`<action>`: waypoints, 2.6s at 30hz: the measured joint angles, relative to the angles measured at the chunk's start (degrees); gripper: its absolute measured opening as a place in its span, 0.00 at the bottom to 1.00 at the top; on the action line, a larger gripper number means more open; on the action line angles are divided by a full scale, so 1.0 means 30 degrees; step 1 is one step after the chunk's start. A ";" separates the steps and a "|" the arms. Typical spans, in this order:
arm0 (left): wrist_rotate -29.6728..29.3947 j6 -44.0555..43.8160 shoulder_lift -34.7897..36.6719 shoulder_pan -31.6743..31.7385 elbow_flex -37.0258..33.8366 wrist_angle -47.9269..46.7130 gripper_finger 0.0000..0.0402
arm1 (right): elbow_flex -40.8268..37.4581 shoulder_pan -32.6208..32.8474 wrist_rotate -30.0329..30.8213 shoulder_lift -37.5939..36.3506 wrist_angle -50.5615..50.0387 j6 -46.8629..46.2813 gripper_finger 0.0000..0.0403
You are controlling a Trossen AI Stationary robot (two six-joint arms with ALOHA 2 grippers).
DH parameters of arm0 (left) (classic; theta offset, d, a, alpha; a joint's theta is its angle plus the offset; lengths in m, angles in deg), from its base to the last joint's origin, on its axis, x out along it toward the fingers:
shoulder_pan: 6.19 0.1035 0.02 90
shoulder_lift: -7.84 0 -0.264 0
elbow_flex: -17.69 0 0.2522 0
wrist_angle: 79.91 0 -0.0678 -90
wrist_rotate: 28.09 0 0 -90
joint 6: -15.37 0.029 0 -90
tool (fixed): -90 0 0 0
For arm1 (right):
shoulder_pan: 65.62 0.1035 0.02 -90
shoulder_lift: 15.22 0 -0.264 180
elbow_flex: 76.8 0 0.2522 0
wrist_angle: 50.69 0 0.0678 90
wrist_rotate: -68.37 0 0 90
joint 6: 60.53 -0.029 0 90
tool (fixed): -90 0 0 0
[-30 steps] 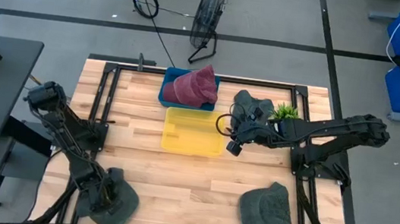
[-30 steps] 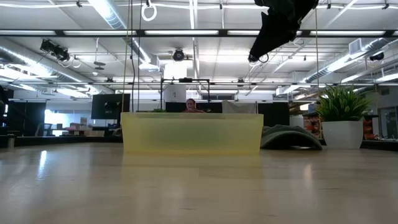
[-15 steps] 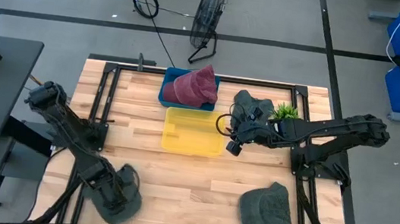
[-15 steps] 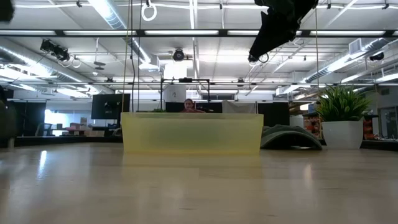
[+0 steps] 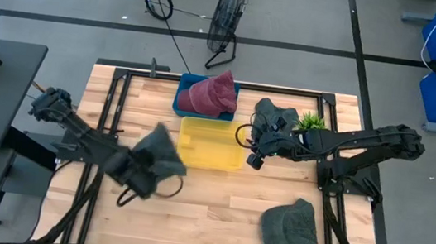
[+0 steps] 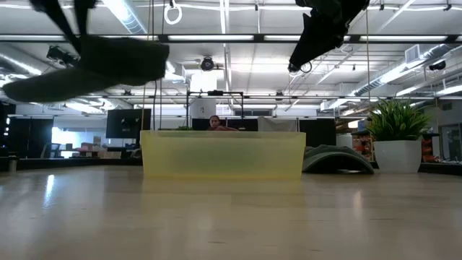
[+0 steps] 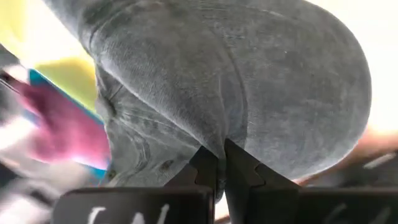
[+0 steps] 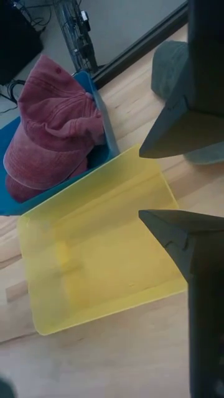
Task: Pick & Place hat
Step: Put the left grey cap into the yellow bin
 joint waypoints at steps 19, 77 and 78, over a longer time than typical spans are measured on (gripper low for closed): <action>0.0169 1.9285 -0.1941 0.9074 -0.0498 1.2162 0.03 | 0.0008 0.0000 -0.0022 0.0007 -0.0210 -0.0581 0.37; 0.3260 0.5431 -0.6739 0.9553 -0.0352 1.3902 0.09 | 0.0015 0.0000 -0.0007 0.0007 -0.0882 -0.0810 0.37; 0.3268 0.5430 -0.6739 0.9587 -0.0352 1.3904 0.10 | 0.0015 0.0000 -0.0007 0.0007 -0.0882 -0.0816 0.37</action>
